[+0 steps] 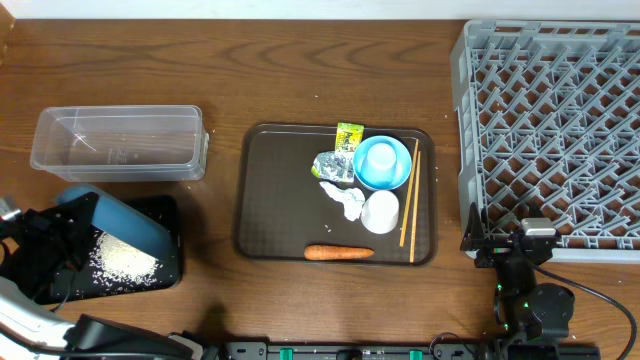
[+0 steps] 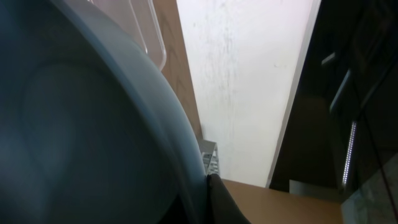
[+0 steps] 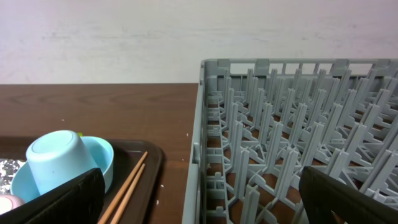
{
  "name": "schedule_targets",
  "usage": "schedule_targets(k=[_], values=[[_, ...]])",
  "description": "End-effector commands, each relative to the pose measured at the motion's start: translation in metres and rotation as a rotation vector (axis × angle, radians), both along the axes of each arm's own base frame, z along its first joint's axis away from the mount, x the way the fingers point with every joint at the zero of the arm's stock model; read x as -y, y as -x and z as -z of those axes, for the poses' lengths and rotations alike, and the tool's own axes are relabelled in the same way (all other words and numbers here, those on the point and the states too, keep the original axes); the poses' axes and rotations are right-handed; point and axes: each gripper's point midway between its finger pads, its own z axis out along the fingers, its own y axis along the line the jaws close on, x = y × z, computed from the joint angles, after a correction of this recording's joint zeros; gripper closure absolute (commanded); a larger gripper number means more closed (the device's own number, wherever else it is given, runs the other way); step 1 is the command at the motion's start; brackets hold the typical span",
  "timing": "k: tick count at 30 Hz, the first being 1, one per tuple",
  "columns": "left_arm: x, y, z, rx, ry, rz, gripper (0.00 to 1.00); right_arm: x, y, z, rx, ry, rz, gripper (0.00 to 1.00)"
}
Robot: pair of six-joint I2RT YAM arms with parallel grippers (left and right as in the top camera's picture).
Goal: Sort waste into correct bins and load items into the dishwasher rack
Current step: 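Tilt the blue plate to pour rice onto the black tray, then carry the blue plate back and set it on the brown tray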
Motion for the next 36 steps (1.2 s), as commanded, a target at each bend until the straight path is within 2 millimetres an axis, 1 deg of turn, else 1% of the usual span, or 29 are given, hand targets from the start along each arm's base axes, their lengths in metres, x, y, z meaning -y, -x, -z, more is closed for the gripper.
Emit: schedule_targets(k=[1,4,6,9,11,12,13,15,18,22,23,25,27,31,33,36], values=[[0.005,0.003,-0.016,0.033,-0.09,0.004,0.94,0.0,0.0,0.0,0.002,-0.007,0.0,0.01],[0.009,0.009,-0.02,-0.013,-0.15,-0.011,0.94,0.0,0.0,0.0,0.002,-0.007,0.0,0.01],[0.013,0.012,-0.027,-0.031,-0.2,-0.014,0.94,0.0,0.0,0.0,0.002,-0.007,0.0,0.01],[0.028,0.019,-0.039,-0.098,-0.289,-0.014,0.94,0.0,0.0,0.0,0.002,-0.007,0.0,0.01],[0.041,0.021,-0.048,-0.124,-0.347,0.001,0.94,0.0,0.0,0.0,0.002,-0.007,0.0,0.01],[0.055,0.021,-0.058,-0.117,-0.385,0.03,0.94,0.0,0.0,0.0,0.002,-0.007,0.0,0.01],[0.065,0.021,-0.065,-0.104,-0.41,0.056,0.94,0.0,0.0,0.0,0.002,-0.007,0.0,0.01],[0.091,0.021,-0.079,-0.081,-0.466,0.129,0.94,0.0,0.0,0.0,0.002,-0.007,0.0,0.01],[0.121,0.025,-0.087,-0.079,-0.568,0.222,0.94,0.0,0.0,0.0,0.002,-0.007,0.0,0.01],[0.164,0.028,-0.094,-0.011,-0.603,0.382,0.94,0.0,0.0,0.0,0.002,-0.007,0.0,0.01],[0.17,0.028,-0.092,-0.021,-0.607,0.405,0.94,0.0,0.0,0.0,0.002,-0.007,0.0,0.01],[0.171,0.028,-0.079,-0.118,-0.649,0.394,0.94,0.0,0.0,0.0,0.002,-0.007,0.0,0.01],[0.174,0.027,-0.073,-0.153,-0.683,0.407,0.94,0.0,0.0,0.0,0.002,-0.007,0.0,0.01],[0.201,0.018,-0.065,-0.159,-0.715,0.514,0.94,0.0,0.0,0.0,0.002,-0.007,0.0,0.01],[0.212,0.011,-0.055,-0.194,-0.756,0.553,0.94,0.0,0.0,0.0,0.002,-0.007,0.0,0.01],[0.233,-0.001,-0.036,-0.239,-0.823,0.634,0.94,0.0,0.0,0.0,0.002,-0.007,0.0,0.01]])
